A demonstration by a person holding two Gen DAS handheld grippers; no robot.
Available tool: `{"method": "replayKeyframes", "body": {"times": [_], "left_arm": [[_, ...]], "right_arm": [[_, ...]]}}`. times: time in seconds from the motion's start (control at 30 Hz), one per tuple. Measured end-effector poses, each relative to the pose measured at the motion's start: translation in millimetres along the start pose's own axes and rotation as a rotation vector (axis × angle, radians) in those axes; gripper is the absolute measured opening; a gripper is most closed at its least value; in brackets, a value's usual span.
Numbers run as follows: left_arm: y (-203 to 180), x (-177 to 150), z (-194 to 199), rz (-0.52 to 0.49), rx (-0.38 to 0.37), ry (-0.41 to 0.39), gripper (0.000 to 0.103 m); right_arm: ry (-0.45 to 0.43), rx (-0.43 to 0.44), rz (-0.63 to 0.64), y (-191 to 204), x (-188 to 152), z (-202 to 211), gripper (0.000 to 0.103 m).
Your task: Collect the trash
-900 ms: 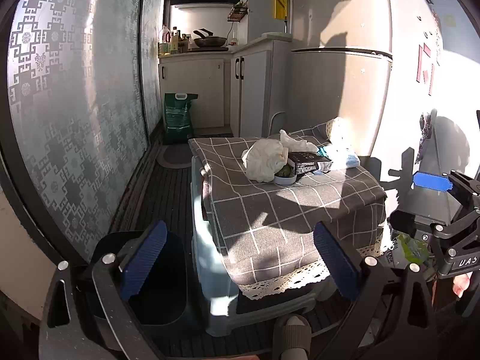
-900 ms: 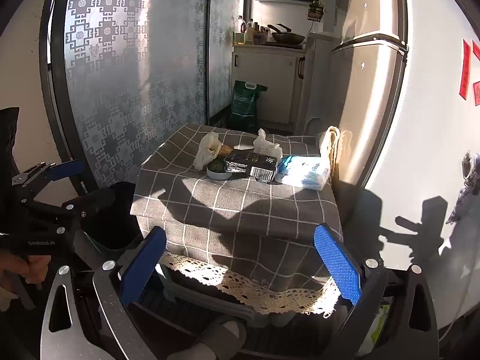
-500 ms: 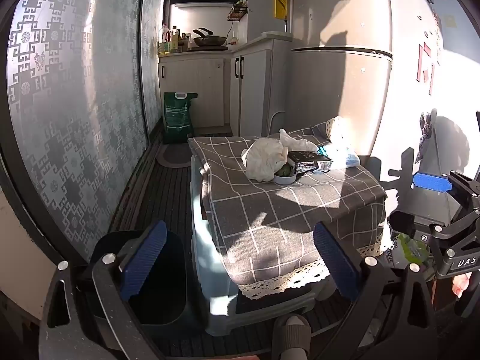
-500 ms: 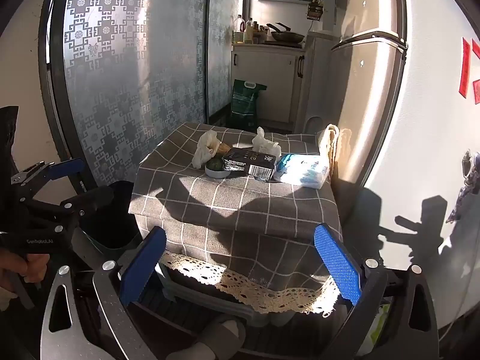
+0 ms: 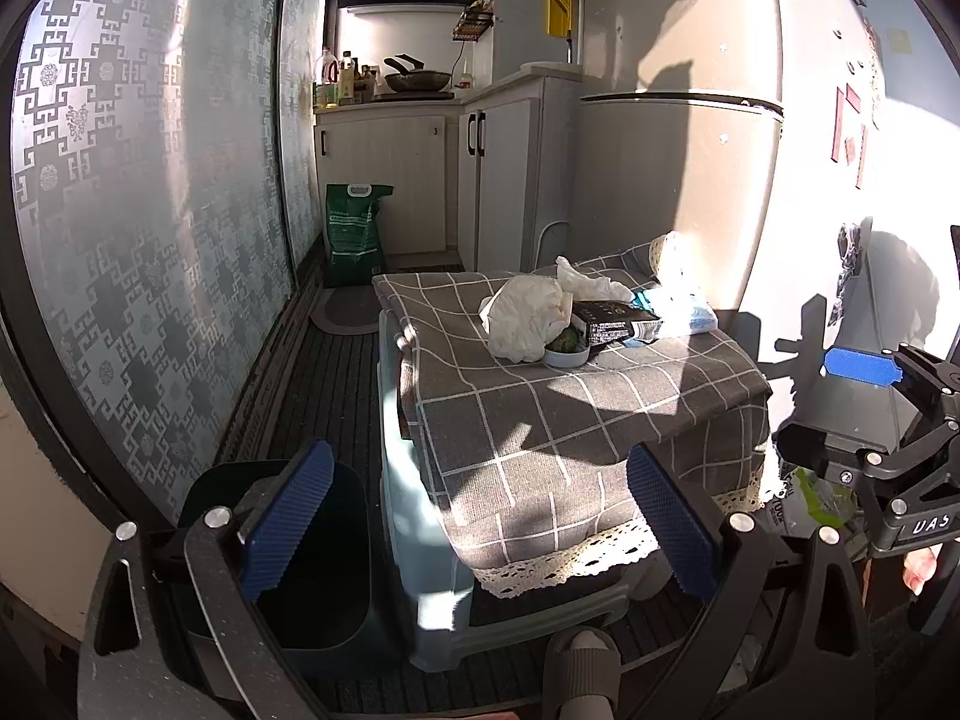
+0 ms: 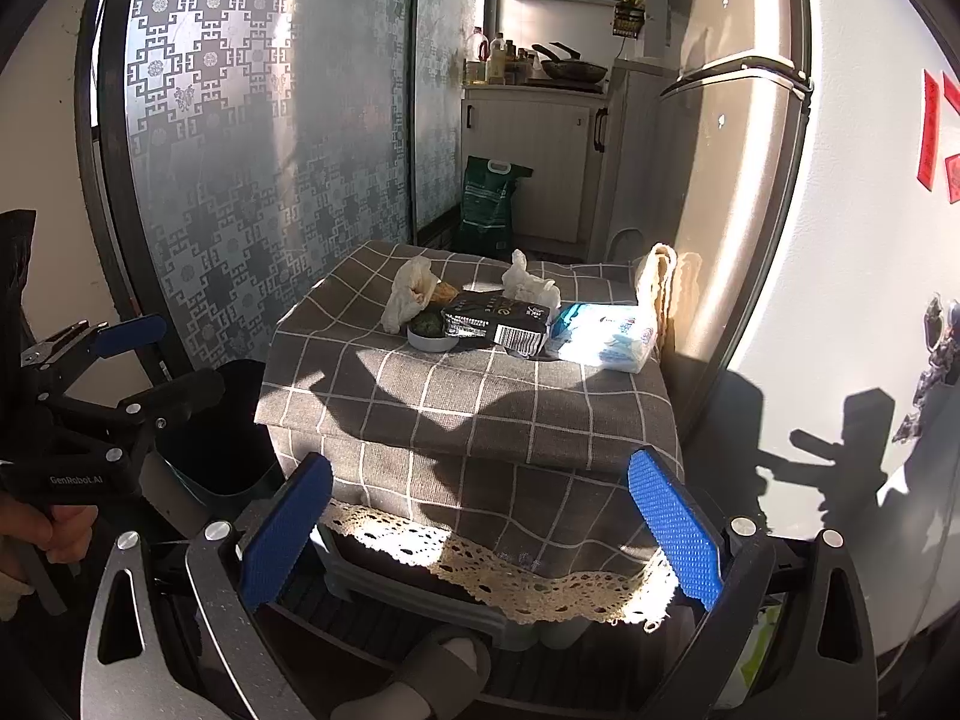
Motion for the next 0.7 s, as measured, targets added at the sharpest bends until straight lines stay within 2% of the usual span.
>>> {"method": "replayKeyframes", "body": {"times": [0.7], "left_arm": [[-2.5,-4.6,-5.0,0.007,-0.006,0.004,0.1]], "right_arm": [[0.01,-0.004,0.004,0.6,0.2,-1.9,0.1]]}}
Point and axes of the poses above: each gripper's, at about its wrist camera, not at the fingertips, and z roughly against the way its jaws point, y to its left, x to its top, the point moved 8 cm from there along -z, roughly the way its jaws point, and after that the axes turned 7 degrees about -z, right-handed, at the moved point
